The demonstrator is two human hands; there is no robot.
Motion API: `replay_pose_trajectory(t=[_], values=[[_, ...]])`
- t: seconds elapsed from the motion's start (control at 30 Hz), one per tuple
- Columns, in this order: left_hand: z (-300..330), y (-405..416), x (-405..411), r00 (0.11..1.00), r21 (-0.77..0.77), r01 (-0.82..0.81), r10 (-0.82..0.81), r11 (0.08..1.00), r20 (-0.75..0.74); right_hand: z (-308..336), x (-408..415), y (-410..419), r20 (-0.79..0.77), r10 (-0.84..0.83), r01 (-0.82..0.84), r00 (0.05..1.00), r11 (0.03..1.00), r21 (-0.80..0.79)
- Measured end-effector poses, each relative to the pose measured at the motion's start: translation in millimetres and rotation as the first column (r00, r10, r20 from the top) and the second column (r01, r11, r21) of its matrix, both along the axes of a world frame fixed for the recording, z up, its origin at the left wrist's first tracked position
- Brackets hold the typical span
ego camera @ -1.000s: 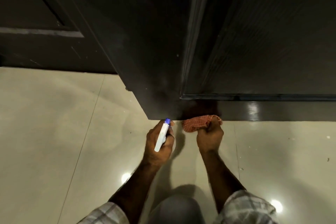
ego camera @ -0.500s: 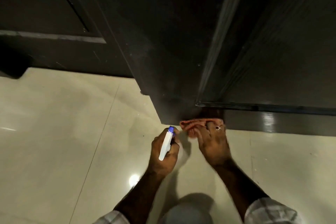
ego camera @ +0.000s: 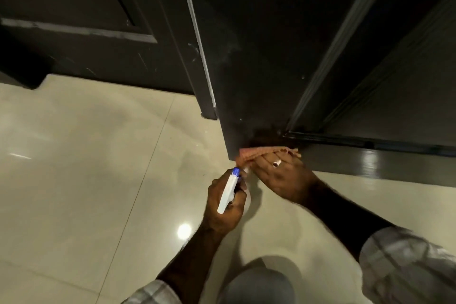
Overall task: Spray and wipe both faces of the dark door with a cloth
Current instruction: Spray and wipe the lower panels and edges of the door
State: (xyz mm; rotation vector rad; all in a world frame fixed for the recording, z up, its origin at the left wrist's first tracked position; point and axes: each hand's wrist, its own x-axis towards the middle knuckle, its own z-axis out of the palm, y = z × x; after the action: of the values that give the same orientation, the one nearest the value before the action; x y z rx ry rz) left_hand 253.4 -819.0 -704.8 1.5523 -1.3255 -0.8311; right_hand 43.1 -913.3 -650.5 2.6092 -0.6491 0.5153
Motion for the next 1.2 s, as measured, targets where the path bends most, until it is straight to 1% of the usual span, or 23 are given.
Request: replay_pose_trajectory(t=[0.07,0.1,0.13,0.17,0.2,0.27,0.3,0.33,0.37,0.43,0.47,0.5,0.57,0.67,0.7,0.77,0.83,0.9,0.97,1.0,1.07,1.13,1.2], values=[[3.9,-2.6,-0.9,0.999,-0.025,0.023,-0.024,0.999,-0.037,37.7,24.2,-15.3,0.119,0.044,-0.024,0.992,0.986,-0.163],[6.7,-4.3,-0.2,0.998,-0.041,0.035,-0.037,0.999,-0.044,48.8,33.4,-24.2,0.193,0.052,-0.013,0.98,0.98,-0.197],[9.1,-4.0,-0.1,0.999,-0.051,0.032,-0.034,0.998,-0.042,51.2,37.9,-27.6,0.222,0.05,-0.006,0.974,0.98,-0.198],[8.7,-2.7,2.3,0.999,-0.056,0.03,-0.032,0.998,-0.033,38.3,38.0,-27.2,0.192,0.054,-0.017,0.98,0.982,-0.19],[6.4,0.3,4.2,1.0,-0.049,0.009,-0.01,0.999,-0.024,17.8,32.7,-21.9,0.105,0.012,0.003,0.994,0.99,-0.141],[4.7,4.8,9.1,0.997,-0.004,-0.067,0.067,0.998,-0.026,-25.5,11.2,-6.0,-0.038,-0.062,0.063,0.997,0.998,0.014],[6.7,7.4,9.5,0.995,0.021,-0.097,0.097,0.995,-0.033,-37.7,2.6,0.2,-0.045,-0.042,0.047,0.998,0.991,0.122],[5.6,9.8,11.3,0.993,0.034,-0.113,0.114,0.993,-0.036,-40.0,1.4,0.3,-0.044,-0.028,0.035,0.999,0.985,0.169],[8.7,9.6,9.8,0.994,0.014,-0.107,0.107,0.994,-0.022,-37.2,4.3,-1.6,-0.036,-0.014,0.02,0.999,0.987,0.157],[12.2,5.6,6.8,0.999,-0.021,-0.051,0.051,0.998,-0.004,-4.8,26.4,-6.6,0.006,0.025,-0.025,1.0,0.998,0.064],[11.8,5.1,7.7,0.999,-0.037,-0.028,0.027,0.999,-0.024,17.3,40.6,-8.8,0.037,0.026,-0.026,0.999,1.0,0.009],[10.5,4.5,7.8,1.0,-0.05,-0.019,0.018,0.999,-0.02,32.6,50.1,-13.1,0.076,0.027,-0.023,0.997,0.998,-0.059],[11.5,3.8,7.3,1.0,-0.048,-0.024,0.024,0.999,-0.001,34.5,59.3,-21.2,0.147,-0.019,0.033,0.989,0.996,-0.088],[23.2,10.1,2.6,0.996,-0.037,-0.079,0.078,0.996,-0.041,-3.1,43.2,-12.4,0.028,-0.03,0.029,0.999,0.999,0.032],[27.8,12.4,-0.1,0.995,-0.02,-0.093,0.093,0.995,-0.036,-16.7,29.9,-6.6,-0.009,-0.019,0.019,1.0,0.999,0.038],[33.0,11.0,-1.5,0.997,0.06,-0.073,0.075,0.996,-0.026,-12.2,12.2,-2.1,-0.049,-0.005,0.007,0.999,0.999,0.031],[34.5,9.0,2.5,0.998,0.113,-0.015,0.022,0.993,-0.057,26.9,7.4,-4.3,-0.075,-0.006,0.007,0.997,1.0,0.018],[37.9,9.2,3.2,0.996,0.136,-0.026,0.038,0.99,-0.086,80.9,11.8,-13.8,-0.07,0.04,-0.046,0.997,0.995,-0.088],[61.7,8.9,-0.4,0.992,0.11,-0.02,0.034,0.994,-0.125,139.3,16.2,-18.9,-0.066,0.038,-0.048,0.997,0.985,-0.165],[80.1,6.8,-2.8,0.989,0.109,-0.05,0.064,0.993,-0.134,166.4,16.8,-18.0,-0.072,0.035,-0.048,0.997,0.982,-0.184],[105.7,-3.3,-5.2,0.983,0.105,-0.074,0.09,0.992,-0.161,207.2,15.2,-19.5,-0.093,0.014,-0.035,0.996,0.973,-0.228],[139.0,-13.9,-5.7,0.978,0.078,-0.06,0.074,0.995,-0.197,250.5,15.9,-21.6,-0.06,-0.026,0.006,0.998,0.953,-0.301],[178.7,-24.5,-6.2,0.967,0.101,-0.066,0.089,0.993,-0.239,305.8,21.0,-26.2,0.052,-0.066,0.081,0.996,0.92,-0.385]])
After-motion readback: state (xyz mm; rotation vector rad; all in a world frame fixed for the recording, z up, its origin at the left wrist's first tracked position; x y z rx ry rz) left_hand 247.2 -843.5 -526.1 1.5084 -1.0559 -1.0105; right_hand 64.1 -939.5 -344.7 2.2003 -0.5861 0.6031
